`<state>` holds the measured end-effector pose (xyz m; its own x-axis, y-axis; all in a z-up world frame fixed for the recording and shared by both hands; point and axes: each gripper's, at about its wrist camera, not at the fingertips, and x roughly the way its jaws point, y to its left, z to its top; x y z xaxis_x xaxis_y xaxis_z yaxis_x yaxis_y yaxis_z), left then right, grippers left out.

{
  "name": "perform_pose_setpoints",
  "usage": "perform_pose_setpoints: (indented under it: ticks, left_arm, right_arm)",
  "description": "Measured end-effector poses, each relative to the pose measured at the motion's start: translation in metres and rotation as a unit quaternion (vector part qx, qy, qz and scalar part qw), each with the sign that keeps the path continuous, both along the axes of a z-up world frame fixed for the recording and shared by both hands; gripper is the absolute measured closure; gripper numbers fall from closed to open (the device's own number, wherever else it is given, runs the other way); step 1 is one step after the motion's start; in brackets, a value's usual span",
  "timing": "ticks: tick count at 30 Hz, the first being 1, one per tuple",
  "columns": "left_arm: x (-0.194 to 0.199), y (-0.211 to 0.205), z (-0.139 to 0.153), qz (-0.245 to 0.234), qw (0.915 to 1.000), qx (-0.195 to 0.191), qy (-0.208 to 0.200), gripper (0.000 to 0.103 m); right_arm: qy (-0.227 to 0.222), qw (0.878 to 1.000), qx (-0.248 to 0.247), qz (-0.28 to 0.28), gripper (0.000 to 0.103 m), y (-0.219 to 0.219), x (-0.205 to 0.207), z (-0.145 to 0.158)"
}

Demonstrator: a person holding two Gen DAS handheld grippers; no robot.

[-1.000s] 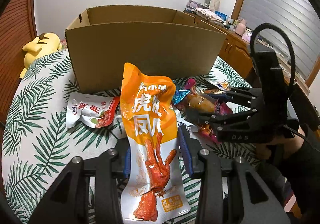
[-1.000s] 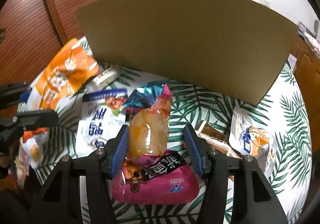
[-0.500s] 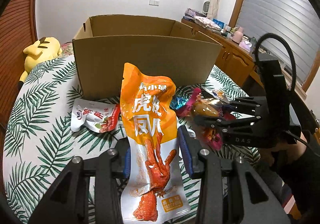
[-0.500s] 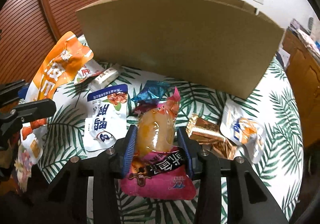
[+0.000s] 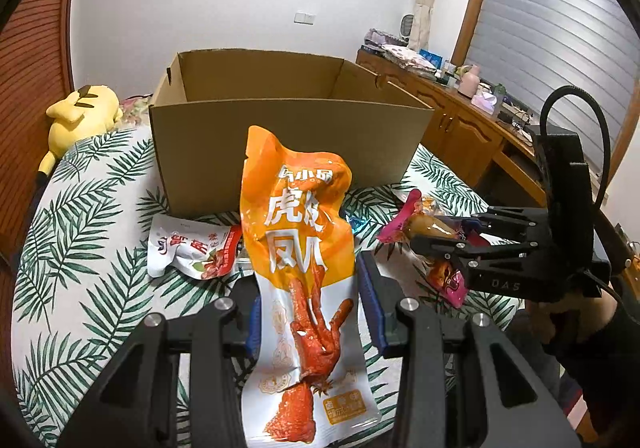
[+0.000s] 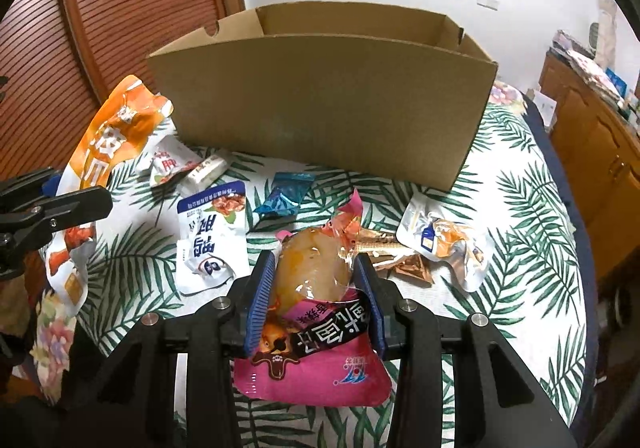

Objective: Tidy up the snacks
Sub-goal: 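Lift both packets over the box and release them inside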

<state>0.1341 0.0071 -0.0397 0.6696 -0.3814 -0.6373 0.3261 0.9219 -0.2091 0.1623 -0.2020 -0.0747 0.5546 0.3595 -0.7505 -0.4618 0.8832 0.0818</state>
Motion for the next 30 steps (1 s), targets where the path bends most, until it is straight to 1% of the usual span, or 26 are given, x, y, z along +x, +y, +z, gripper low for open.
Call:
perform_pose_setpoints:
  ticks: [6, 16, 22, 30]
  left_arm:
    - [0.001, -0.001, 0.01, 0.0, 0.9999, 0.0, -0.012, 0.063]
    - [0.012, -0.003, 0.033, 0.0, 0.9993, 0.0, -0.038, 0.063]
    - [0.027, -0.002, 0.044, 0.001, 0.9988, -0.001, -0.049, 0.063]
    - [0.058, 0.006, 0.06, 0.009, 0.9978, -0.006, -0.066, 0.063]
  right_arm:
    - [-0.014, 1.0, 0.006, -0.002, 0.062, -0.005, -0.006, 0.014]
    - [-0.046, 0.999, 0.014, -0.001, 0.062, -0.006, -0.009, 0.051]
    - [-0.07, 0.997, 0.019, 0.011, 0.062, -0.003, -0.01, 0.073]
    - [-0.098, 0.994, 0.03, 0.021, 0.062, -0.004, 0.003, 0.1]
